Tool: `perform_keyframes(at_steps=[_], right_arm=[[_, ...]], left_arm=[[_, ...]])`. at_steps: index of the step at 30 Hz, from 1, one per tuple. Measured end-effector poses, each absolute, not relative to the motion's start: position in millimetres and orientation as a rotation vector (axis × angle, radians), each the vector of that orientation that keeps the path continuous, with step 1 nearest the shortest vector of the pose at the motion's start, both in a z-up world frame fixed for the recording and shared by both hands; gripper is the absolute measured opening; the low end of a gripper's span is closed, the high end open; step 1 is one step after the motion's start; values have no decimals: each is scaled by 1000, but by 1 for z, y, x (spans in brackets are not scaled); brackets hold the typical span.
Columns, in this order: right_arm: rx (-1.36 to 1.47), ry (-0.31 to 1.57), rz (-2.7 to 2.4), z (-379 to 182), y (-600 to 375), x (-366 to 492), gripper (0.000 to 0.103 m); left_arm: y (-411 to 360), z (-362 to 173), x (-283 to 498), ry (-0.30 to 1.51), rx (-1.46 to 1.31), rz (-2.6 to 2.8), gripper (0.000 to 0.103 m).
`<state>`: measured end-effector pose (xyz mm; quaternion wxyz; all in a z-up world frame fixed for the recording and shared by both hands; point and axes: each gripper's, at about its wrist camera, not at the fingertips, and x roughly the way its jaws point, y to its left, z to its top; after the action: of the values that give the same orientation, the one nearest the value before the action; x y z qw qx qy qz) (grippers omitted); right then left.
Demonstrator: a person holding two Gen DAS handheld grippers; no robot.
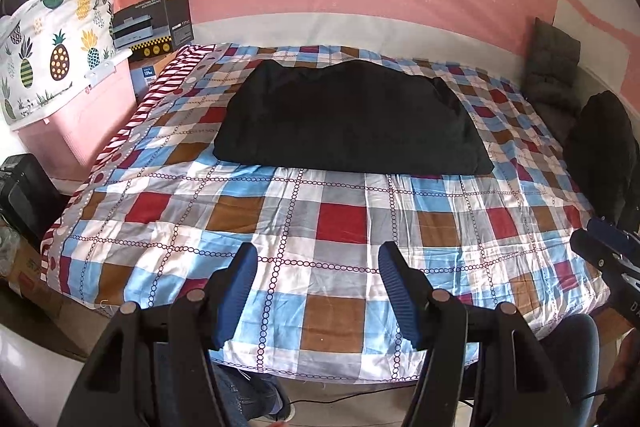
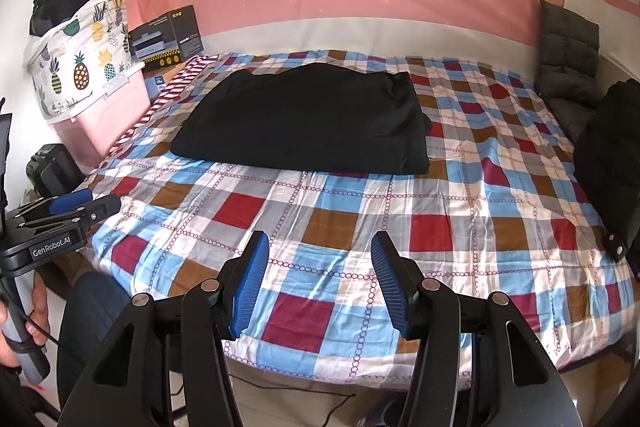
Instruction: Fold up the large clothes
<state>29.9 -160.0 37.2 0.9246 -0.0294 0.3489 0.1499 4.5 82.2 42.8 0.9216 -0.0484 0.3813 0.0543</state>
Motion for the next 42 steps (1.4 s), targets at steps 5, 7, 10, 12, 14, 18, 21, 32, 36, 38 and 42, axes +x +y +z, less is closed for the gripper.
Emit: perform_keyframes(at_steps=[5, 7, 10, 12, 14, 18, 21, 32, 36, 38, 42], right_arm=[[-65, 719, 308, 36, -159, 32, 54], [-67, 722, 308, 36, -158, 33, 54], [-68, 729, 309, 35, -157, 36, 54], [-69, 730, 309, 34, -156, 36, 54], [-66, 734, 306, 34, -156, 37, 54], [-66, 738, 306, 32, -155, 39, 54], [-66, 740, 306, 32, -155, 39, 54], [-72, 749, 305, 28, -155, 40, 54], [-73, 749, 306, 28, -155, 40, 54], [-75, 750, 307, 28, -156, 40, 54], [-73, 750, 306, 28, -155, 40, 54]], left_arm=[[83, 42, 6, 790, -109, 107, 65], [82, 41, 7, 792, -105, 110, 65], [82, 41, 8, 794, -104, 110, 65], [82, 41, 7, 792, -105, 111, 65], [82, 41, 8, 795, -107, 109, 65], [83, 37, 9, 799, -110, 107, 65], [83, 38, 9, 799, -107, 108, 65], [84, 34, 9, 801, -106, 103, 65], [84, 34, 9, 801, -107, 104, 65], [84, 34, 10, 800, -105, 103, 65], [85, 32, 9, 801, -100, 105, 65]])
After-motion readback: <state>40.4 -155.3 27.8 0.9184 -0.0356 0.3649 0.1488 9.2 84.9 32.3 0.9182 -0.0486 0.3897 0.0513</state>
